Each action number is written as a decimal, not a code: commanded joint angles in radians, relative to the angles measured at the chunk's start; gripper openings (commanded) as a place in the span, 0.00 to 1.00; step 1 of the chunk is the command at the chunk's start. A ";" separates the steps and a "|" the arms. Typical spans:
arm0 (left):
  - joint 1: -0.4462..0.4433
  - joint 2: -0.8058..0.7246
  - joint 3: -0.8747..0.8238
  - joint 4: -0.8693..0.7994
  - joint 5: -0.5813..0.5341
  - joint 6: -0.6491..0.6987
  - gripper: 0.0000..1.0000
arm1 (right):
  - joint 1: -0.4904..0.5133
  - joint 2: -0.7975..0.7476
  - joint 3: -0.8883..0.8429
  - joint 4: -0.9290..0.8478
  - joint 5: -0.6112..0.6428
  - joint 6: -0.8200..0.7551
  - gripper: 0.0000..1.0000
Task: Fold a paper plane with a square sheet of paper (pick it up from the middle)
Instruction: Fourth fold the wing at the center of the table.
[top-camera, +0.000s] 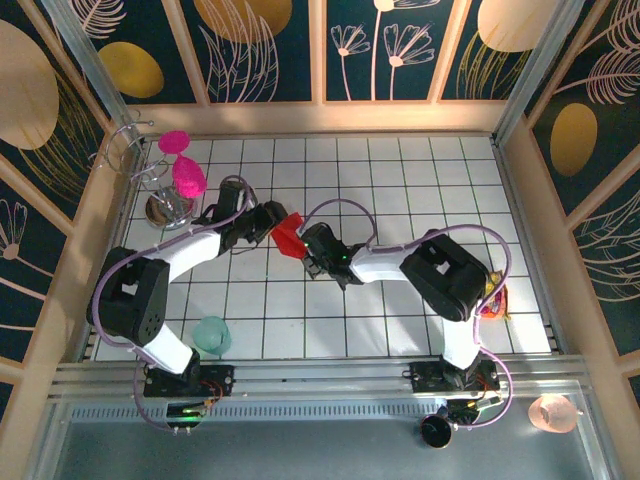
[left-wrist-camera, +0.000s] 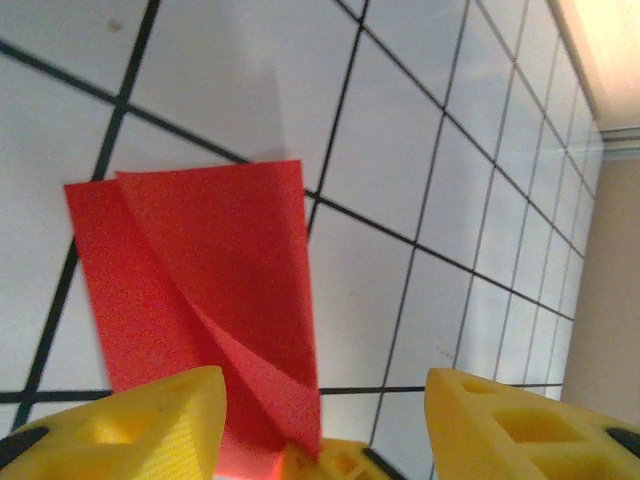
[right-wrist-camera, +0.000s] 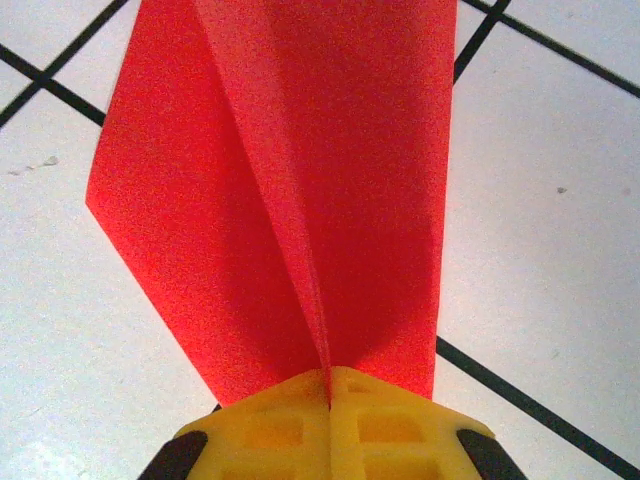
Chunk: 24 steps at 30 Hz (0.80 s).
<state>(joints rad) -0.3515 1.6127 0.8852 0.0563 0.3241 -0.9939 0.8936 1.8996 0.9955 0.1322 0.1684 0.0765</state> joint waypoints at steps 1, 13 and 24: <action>0.001 -0.041 -0.032 0.052 0.006 0.026 0.55 | -0.049 -0.056 0.001 -0.053 -0.182 0.047 0.06; -0.024 -0.063 -0.210 0.356 0.144 -0.092 0.56 | -0.176 -0.123 -0.058 -0.058 -0.438 0.161 0.05; -0.108 0.031 -0.239 0.453 0.148 -0.132 0.56 | -0.196 -0.091 -0.078 -0.030 -0.557 0.197 0.05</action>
<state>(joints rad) -0.4530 1.6226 0.6666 0.4339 0.4561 -1.0985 0.7082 1.8027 0.9279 0.0933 -0.3340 0.2501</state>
